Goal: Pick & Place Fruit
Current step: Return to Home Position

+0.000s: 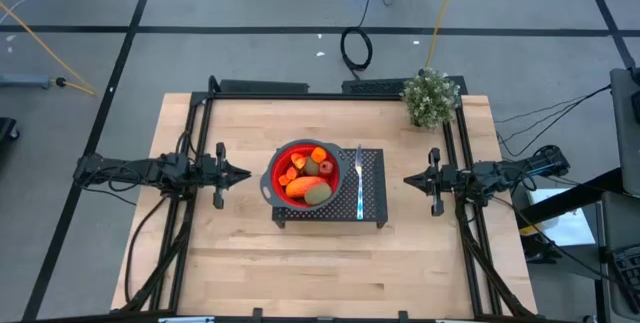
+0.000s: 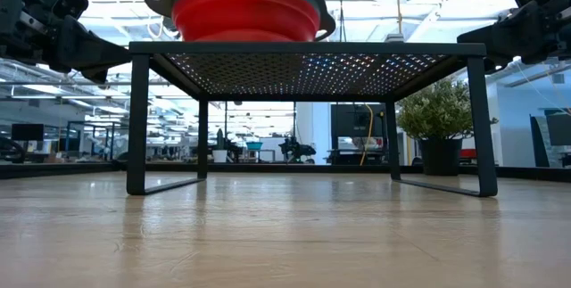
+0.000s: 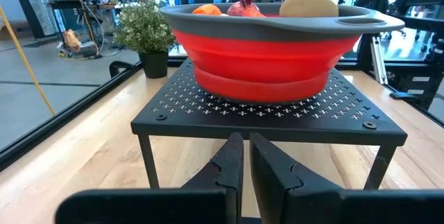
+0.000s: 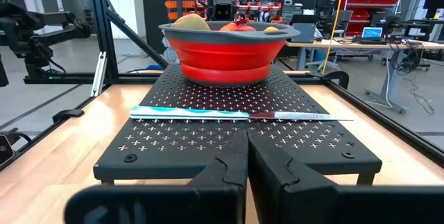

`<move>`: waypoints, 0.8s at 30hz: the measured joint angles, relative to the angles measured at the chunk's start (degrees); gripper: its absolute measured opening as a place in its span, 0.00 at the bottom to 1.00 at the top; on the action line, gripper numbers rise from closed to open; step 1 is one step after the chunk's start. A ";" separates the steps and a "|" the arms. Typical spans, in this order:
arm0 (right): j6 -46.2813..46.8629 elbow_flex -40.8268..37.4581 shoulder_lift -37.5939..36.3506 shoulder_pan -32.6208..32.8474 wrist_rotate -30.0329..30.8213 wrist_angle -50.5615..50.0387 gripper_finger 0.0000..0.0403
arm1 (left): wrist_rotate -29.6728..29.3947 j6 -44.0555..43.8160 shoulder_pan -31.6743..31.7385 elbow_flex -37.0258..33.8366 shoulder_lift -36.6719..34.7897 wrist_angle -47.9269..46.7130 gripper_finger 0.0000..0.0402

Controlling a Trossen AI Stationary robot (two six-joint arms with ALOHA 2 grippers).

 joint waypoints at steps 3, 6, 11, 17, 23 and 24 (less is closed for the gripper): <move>0.00 0.00 0.00 0.00 0.00 0.00 0.00 | 0.00 0.01 0.00 0.00 0.00 0.02 0.06; 0.00 0.00 0.00 0.00 -0.02 0.24 0.00 | 0.00 0.00 0.00 0.00 0.00 0.02 0.06; 0.00 -0.08 0.00 -0.33 -0.04 1.56 0.00 | 0.00 -0.03 0.00 0.00 0.00 0.04 0.06; 0.00 -0.20 0.00 -4.88 -0.02 2.60 0.00 | 0.01 -0.01 0.00 0.00 -0.01 0.07 0.06; 0.00 -0.20 0.00 -8.52 -0.05 2.72 0.00 | 0.00 -0.03 0.00 0.00 0.00 0.07 0.06; 0.00 -0.20 0.00 -9.31 -0.05 2.74 0.00 | 0.02 -0.07 0.00 0.00 0.00 0.09 0.06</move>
